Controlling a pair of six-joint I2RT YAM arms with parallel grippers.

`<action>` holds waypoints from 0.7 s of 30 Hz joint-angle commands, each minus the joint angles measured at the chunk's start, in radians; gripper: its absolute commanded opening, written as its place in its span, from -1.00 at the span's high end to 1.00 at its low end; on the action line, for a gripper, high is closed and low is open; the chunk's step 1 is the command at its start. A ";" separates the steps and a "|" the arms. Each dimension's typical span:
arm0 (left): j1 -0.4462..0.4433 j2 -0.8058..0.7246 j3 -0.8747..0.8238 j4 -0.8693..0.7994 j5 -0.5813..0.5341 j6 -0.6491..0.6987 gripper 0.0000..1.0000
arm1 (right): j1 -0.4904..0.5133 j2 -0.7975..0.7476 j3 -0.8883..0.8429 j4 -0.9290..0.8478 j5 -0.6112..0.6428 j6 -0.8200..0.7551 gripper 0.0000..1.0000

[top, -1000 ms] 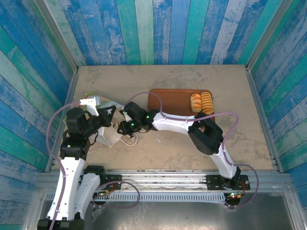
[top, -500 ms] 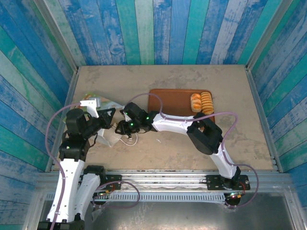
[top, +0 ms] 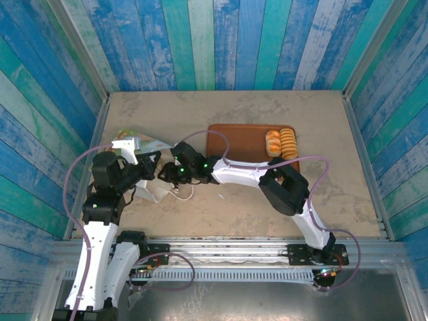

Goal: Take the fake bread out of the paper bag

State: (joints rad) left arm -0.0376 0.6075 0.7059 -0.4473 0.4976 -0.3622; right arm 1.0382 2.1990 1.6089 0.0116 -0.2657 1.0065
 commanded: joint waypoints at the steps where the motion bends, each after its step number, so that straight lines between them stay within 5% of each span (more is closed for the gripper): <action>1: -0.003 -0.010 0.030 -0.008 0.007 0.020 1.00 | -0.004 0.051 0.041 0.068 -0.011 0.074 0.10; 11: -0.002 -0.026 0.029 -0.024 -0.019 0.029 1.00 | 0.007 0.018 0.017 0.070 0.012 0.040 0.55; 21: -0.004 -0.018 0.013 -0.013 -0.117 -0.019 1.00 | 0.026 -0.203 -0.238 0.165 0.071 0.046 0.62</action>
State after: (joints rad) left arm -0.0380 0.5922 0.7059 -0.4805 0.4202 -0.3649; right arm 1.0542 2.0857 1.4342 0.0986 -0.2367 1.0420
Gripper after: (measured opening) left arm 0.046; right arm 0.255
